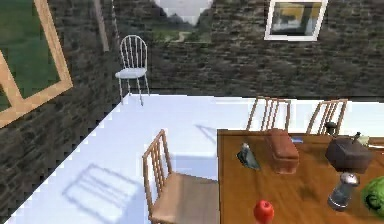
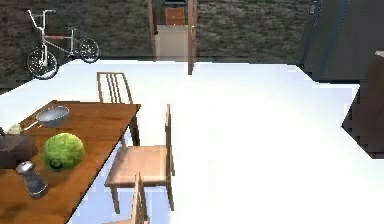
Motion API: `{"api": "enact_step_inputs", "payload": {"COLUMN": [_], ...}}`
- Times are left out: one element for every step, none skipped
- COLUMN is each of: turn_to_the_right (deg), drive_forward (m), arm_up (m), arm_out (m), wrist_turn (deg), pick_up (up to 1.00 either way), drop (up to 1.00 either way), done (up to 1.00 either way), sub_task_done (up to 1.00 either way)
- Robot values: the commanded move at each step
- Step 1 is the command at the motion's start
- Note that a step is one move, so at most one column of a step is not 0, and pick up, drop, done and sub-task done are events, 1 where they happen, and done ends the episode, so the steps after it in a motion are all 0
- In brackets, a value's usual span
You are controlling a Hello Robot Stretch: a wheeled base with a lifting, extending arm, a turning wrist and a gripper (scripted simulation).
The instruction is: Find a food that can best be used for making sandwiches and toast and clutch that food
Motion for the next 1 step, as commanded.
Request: {"api": "enact_step_inputs", "payload": {"turn_to_the_right": [0.0], "drive_forward": [0.3], "arm_up": [0.0], "arm_out": [0.0], "wrist_turn": [0.0], "pick_up": [0.0], "drop": [0.0], "done": [0.0], "sub_task_done": [0.0]}}
